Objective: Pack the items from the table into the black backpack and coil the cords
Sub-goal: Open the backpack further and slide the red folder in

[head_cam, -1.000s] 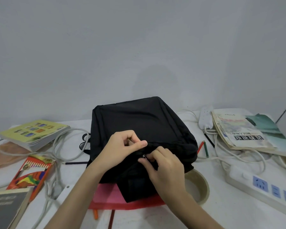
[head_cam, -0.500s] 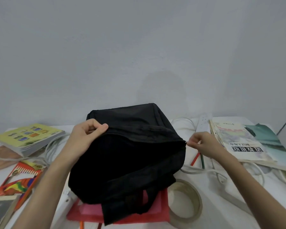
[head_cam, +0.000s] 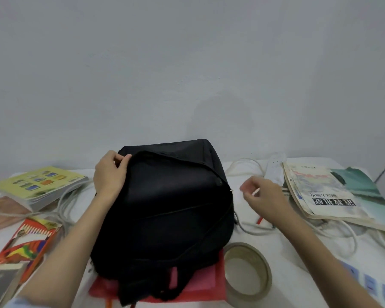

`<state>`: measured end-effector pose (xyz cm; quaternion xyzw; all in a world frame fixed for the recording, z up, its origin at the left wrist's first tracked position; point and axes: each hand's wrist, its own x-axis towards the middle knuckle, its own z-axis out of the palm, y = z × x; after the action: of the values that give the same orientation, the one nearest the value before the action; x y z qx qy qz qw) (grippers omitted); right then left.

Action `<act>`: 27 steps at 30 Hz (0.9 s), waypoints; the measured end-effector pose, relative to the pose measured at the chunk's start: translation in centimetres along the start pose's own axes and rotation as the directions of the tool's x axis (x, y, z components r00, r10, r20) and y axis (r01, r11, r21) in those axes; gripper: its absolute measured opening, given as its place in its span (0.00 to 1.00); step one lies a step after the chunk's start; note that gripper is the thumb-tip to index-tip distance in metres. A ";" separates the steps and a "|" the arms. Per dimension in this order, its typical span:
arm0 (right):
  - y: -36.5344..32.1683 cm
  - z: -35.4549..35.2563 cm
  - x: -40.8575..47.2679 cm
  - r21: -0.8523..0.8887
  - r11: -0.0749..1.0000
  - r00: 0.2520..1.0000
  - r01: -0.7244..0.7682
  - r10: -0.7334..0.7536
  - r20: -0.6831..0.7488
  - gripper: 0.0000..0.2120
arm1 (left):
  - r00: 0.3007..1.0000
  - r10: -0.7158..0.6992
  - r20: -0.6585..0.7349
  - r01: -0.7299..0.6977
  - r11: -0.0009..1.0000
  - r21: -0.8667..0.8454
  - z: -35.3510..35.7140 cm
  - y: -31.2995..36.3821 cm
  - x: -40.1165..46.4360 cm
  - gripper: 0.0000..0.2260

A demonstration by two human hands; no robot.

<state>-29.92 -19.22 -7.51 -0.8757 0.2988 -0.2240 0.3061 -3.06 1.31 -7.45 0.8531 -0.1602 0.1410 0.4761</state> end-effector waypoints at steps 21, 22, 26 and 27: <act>2.0 1.7 -11.4 -0.165 0.964 0.835 -0.207 0.087 -0.543 0.09 | 0.550 0.351 0.758 -0.611 0.788 0.079 -5.2 -1.5 -7.1 0.33; 0.8 2.4 -12.2 -0.115 0.986 0.855 -0.124 0.048 -0.516 0.08 | 0.517 0.347 0.782 -0.616 0.785 0.059 -5.6 -1.4 -7.7 0.34; -1.6 6.3 -14.2 0.053 0.958 0.949 -0.281 0.285 -0.137 0.07 | 0.427 0.316 0.847 -0.627 0.778 0.026 -6.4 -0.6 -9.1 0.37; -1.5 7.3 -14.2 0.028 0.942 0.939 -0.335 0.336 -0.078 0.07 | 0.402 0.299 0.865 -0.637 0.770 0.030 -6.5 -0.3 -9.3 0.38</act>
<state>-35.38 -5.95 -14.61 -0.7999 0.4543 -0.2062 0.3336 -11.96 8.33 -8.10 0.8036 -0.5713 -0.1169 0.1194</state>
